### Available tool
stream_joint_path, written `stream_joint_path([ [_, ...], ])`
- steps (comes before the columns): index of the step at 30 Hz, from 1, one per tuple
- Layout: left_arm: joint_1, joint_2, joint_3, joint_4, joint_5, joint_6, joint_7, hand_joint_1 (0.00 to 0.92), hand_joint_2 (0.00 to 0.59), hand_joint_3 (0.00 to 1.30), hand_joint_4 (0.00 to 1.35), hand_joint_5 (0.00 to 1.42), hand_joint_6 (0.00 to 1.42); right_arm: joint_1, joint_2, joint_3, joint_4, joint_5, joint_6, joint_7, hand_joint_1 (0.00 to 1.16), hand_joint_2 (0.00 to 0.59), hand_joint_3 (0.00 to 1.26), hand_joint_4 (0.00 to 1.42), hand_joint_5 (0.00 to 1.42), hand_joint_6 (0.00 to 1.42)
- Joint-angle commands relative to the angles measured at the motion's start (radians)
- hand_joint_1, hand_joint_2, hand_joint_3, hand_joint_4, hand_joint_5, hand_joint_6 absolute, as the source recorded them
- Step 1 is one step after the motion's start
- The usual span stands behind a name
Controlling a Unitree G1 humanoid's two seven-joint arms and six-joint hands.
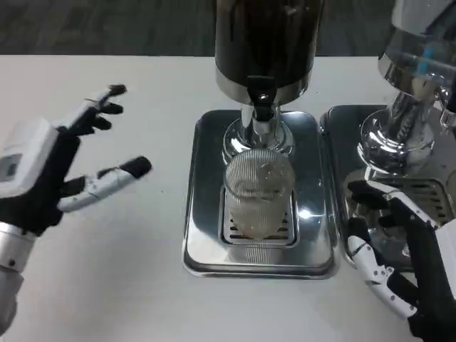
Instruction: Grasp the cup under the faucet to collect the drink, then remove the cup.
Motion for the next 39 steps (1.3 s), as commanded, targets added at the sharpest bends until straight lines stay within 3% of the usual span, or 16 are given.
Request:
stream_joint_path([
  [1,0.006,0.054,0.09,-0.056,-0.241,-0.08,-0.194,0.0,0.114,0.35,0.41,0.44,0.43,-0.006,0.009,0.006,-0.015,-0.001,0.002,-0.004,0.35,0.437,0.36,0.38,0.36,0.47],
  [5,-0.035,0.058,0.146,-0.09,-0.621,-0.076,-0.543,0.0,0.139,0.45,0.51,0.5,0.43,-0.02,0.015,0.015,-0.006,0.001,0.004,-0.002,0.38,0.438,0.36,0.38,0.37,0.45],
  [8,-0.086,0.04,0.205,-0.143,-0.921,0.084,-0.846,0.0,0.137,0.45,0.5,0.46,0.37,-0.033,0.019,0.021,0.005,-0.001,0.004,-0.004,0.38,0.438,0.36,0.38,0.37,0.45],
  [11,-0.152,0.052,0.247,-0.173,-1.097,0.272,-1.069,0.0,0.126,0.46,0.5,0.44,0.32,-0.044,0.02,0.026,0.012,-0.004,0.004,-0.005,0.38,0.443,0.36,0.38,0.37,0.43],
  [14,-0.251,0.055,0.279,-0.137,-1.231,0.516,-1.286,0.0,0.119,0.45,0.46,0.43,0.29,-0.054,0.02,0.027,0.021,-0.003,0.003,-0.006,0.38,0.445,0.36,0.38,0.37,0.43],
  [17,-0.353,0.06,0.278,-0.063,-1.267,0.714,-1.451,0.0,0.114,0.41,0.4,0.39,0.26,-0.063,0.022,0.029,0.031,-0.003,0.003,-0.009,0.37,0.446,0.36,0.38,0.37,0.43],
  [23,-0.496,0.038,0.28,0.042,-1.238,0.943,-1.672,0.0,0.114,0.29,0.23,0.27,0.19,-0.065,0.033,0.032,0.048,-0.011,0.0,-0.025,0.37,0.446,0.36,0.38,0.36,0.42],
  [29,-0.559,-0.014,0.274,0.067,-1.204,1.044,-1.773,0.0,0.116,0.26,0.18,0.22,0.13,-0.064,0.038,0.037,0.063,-0.012,-0.003,-0.045,0.37,0.446,0.36,0.38,0.36,0.4],
  [39,-0.57,-0.139,0.269,0.058,-1.087,1.0,-1.73,0.0,0.115,0.25,0.15,0.2,0.08,-0.075,0.046,0.05,0.088,-0.006,-0.006,-0.062,0.37,0.442,0.36,0.38,0.36,0.38],
])
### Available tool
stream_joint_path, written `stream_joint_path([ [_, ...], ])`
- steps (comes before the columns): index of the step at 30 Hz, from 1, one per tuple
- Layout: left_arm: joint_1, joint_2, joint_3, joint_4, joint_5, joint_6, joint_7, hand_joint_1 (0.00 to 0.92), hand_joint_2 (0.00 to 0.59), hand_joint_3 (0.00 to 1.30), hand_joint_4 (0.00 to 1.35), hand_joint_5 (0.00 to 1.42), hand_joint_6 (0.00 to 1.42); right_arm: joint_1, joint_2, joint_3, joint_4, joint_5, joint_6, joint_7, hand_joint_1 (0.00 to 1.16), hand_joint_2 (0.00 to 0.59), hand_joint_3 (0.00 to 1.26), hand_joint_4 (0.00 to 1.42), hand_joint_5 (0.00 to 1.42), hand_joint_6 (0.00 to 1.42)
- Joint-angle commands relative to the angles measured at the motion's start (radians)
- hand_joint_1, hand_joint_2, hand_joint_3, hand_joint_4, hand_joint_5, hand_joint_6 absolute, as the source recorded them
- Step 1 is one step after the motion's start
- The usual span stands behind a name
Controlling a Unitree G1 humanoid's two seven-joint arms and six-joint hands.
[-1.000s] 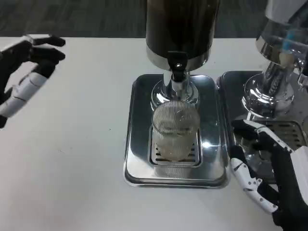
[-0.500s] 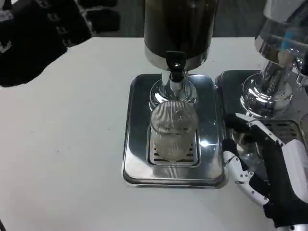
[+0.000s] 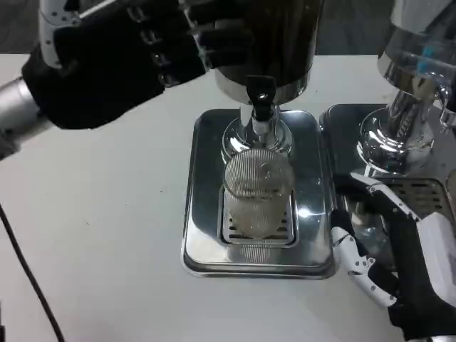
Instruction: Grasp the cup under the faucet to collect the drink, then remove the cup.
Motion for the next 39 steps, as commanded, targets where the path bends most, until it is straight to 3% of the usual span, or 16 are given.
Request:
stream_joint_path([
  [1,-0.009,-0.051,0.005,-0.003,0.059,-0.047,0.038,0.0,0.115,0.25,0.15,0.19,0.08,-0.006,0.01,0.004,0.014,0.004,-0.006,-0.022,0.37,0.441,0.36,0.38,0.36,0.38],
  [11,0.011,-0.126,0.018,-0.013,0.131,-0.171,0.114,0.0,0.112,0.25,0.18,0.21,0.08,0.018,0.018,0.005,0.002,-0.001,-0.004,-0.038,0.36,0.438,0.36,0.38,0.36,0.37],
  [30,0.007,-0.144,-0.029,0.103,0.267,-0.272,0.097,0.0,0.111,0.26,0.18,0.21,0.08,0.033,0.027,0.005,-0.001,-0.001,-0.002,-0.048,0.36,0.438,0.36,0.38,0.36,0.36],
  [39,0.035,-0.141,-0.051,0.104,0.326,-0.392,0.107,0.0,0.111,0.22,0.18,0.22,0.1,0.035,0.026,0.002,-0.003,0.004,-0.003,-0.042,0.35,0.443,0.36,0.38,0.36,0.36],
])
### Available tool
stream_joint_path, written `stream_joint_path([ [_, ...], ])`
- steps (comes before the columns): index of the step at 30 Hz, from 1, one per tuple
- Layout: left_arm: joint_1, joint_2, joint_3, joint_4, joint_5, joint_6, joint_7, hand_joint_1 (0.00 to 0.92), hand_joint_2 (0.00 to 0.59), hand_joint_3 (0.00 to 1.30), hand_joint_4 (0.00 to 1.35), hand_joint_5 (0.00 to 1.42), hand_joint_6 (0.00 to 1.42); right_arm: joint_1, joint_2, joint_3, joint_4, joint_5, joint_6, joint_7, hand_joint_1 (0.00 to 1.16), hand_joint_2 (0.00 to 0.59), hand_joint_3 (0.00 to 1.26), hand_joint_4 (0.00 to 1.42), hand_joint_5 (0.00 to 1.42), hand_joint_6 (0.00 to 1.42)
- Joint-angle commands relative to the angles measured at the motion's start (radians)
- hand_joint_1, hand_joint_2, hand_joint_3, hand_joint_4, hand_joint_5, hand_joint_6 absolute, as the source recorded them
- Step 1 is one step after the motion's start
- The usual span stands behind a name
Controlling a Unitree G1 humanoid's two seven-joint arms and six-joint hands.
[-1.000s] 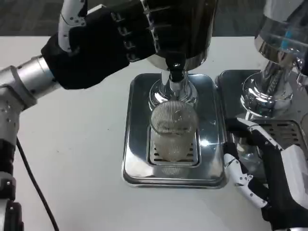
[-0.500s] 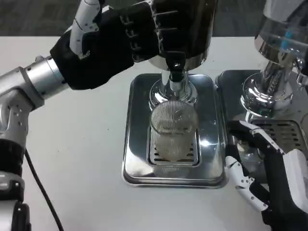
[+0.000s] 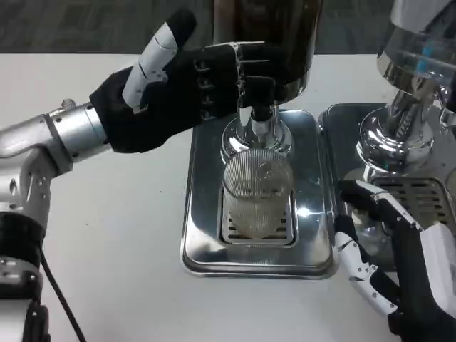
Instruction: Grasp the cup under the faucet to collect the drink, then remove the cup.
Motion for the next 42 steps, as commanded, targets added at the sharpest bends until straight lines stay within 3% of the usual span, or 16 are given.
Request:
stream_joint_path([
  [1,0.027,0.005,-0.015,0.003,0.043,-0.071,0.003,0.0,0.111,0.22,0.18,0.22,0.1,0.006,-0.004,-0.004,-0.012,0.004,-0.004,-0.008,0.34,0.445,0.36,0.38,0.36,0.35],
  [12,0.04,0.024,-0.059,0.072,0.157,-0.334,0.066,0.0,0.115,0.2,0.17,0.21,0.1,0.012,-0.006,-0.006,-0.02,0.006,-0.004,-0.003,0.34,0.446,0.36,0.38,0.35,0.34],
  [26,0.035,0.008,-0.095,0.16,0.187,-0.519,0.08,0.0,0.117,0.19,0.16,0.2,0.1,0.034,-0.006,-0.015,-0.041,0.005,0.004,-0.002,0.33,0.446,0.35,0.37,0.34,0.32],
  [42,0.05,0.026,-0.153,0.176,0.251,-0.751,0.144,0.0,0.114,0.17,0.13,0.18,0.09,0.029,-0.005,-0.013,-0.036,0.002,0.005,-0.003,0.33,0.446,0.35,0.37,0.34,0.32],
])
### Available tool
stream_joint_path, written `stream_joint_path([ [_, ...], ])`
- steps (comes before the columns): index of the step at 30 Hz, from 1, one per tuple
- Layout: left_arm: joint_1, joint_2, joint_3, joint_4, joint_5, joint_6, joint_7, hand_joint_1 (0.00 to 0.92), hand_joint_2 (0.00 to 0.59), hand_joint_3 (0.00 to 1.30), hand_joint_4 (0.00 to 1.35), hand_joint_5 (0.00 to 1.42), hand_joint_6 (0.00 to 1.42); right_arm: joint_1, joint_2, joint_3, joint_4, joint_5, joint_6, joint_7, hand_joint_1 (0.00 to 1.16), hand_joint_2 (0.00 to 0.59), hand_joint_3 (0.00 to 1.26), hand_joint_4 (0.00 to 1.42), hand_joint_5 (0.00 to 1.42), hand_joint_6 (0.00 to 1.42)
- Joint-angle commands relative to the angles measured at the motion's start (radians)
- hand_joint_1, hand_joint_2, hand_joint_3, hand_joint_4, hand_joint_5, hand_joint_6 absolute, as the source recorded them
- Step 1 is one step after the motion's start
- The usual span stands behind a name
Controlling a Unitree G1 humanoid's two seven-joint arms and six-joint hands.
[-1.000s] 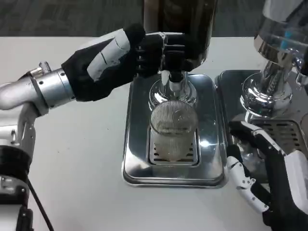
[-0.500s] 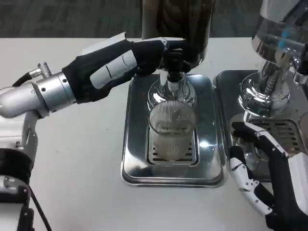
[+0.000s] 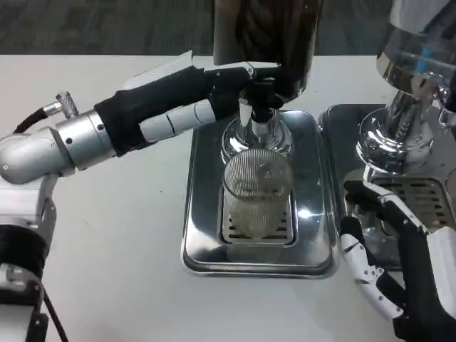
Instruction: Grasp the cup under the faucet to collect the drink, then remove the cup.
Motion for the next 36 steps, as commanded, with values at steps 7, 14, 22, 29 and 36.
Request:
stream_joint_path([
  [7,0.041,0.019,-0.062,0.04,0.089,-0.099,0.028,0.0,0.114,0.16,0.1,0.16,0.09,-0.006,-0.008,-0.006,-0.003,0.004,0.004,0.001,0.33,0.446,0.35,0.36,0.34,0.32],
  [14,0.042,0.025,-0.091,0.052,0.103,-0.149,0.059,0.0,0.113,0.15,0.1,0.15,0.08,-0.003,-0.008,-0.005,-0.004,0.004,0.005,0.001,0.33,0.446,0.35,0.36,0.34,0.32],
  [22,0.043,0.027,-0.115,0.062,0.124,-0.195,0.089,0.0,0.113,0.14,0.08,0.14,0.08,0.003,-0.008,-0.007,-0.007,0.006,0.007,0.0,0.33,0.446,0.35,0.36,0.34,0.32],
  [29,0.041,0.038,-0.141,0.067,0.162,-0.261,0.137,0.0,0.118,0.13,0.08,0.13,0.07,0.006,-0.007,-0.01,-0.009,0.01,0.009,0.001,0.33,0.446,0.35,0.36,0.34,0.32],
  [36,0.042,0.052,-0.171,0.07,0.21,-0.316,0.196,0.0,0.115,0.13,0.07,0.13,0.07,0.008,-0.007,-0.011,-0.011,0.01,0.009,0.001,0.33,0.446,0.35,0.36,0.34,0.31],
])
